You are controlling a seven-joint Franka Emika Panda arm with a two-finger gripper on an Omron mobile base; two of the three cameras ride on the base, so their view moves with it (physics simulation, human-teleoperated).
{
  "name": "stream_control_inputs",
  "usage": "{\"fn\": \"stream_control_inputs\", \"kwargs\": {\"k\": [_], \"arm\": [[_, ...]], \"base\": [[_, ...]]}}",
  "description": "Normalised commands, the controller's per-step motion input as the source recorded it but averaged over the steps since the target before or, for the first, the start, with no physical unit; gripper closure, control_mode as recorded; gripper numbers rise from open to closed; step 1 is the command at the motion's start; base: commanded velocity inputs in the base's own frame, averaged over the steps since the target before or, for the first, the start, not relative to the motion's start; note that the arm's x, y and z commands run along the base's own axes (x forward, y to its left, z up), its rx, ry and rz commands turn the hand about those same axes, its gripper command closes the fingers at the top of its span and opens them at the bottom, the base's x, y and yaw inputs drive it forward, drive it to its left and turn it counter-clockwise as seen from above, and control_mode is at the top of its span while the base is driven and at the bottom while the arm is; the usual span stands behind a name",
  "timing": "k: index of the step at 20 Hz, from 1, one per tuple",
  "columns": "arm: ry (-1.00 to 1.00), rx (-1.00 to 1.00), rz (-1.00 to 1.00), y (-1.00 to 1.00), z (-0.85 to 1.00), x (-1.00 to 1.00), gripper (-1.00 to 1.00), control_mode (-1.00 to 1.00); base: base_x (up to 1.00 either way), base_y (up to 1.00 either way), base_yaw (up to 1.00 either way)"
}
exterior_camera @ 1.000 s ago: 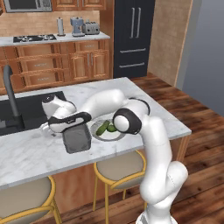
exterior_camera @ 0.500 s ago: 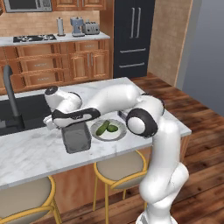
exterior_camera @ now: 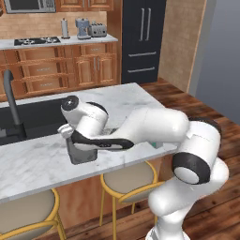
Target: Retrieve the tupperware and aluminum foil from the cabinet and place them on the dining counter near the plate with avocado and cucumber to prepare for storing leftovers.
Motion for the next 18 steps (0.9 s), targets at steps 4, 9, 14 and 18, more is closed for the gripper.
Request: {"fn": "stream_control_inputs", "kwargs": {"k": [4,9,14,18], "arm": [[-0.20,0.42,-0.12,-1.00,0.66,-0.48,-1.00,-1.00],[-0.16,0.55,-0.05,-1.00,0.99,-0.22,-1.00,-1.00],[-0.21,0.56,0.00,-1.00,0.74,-0.38,-1.00,-1.00],[-0.11,0.38,0.00,-0.98,0.04,-0.49,-1.00,-1.00]], "base": [[0.00,0.00,0.00],[0.00,0.00,0.00],[0.00,0.00,0.00],[0.00,0.00,0.00]]}}
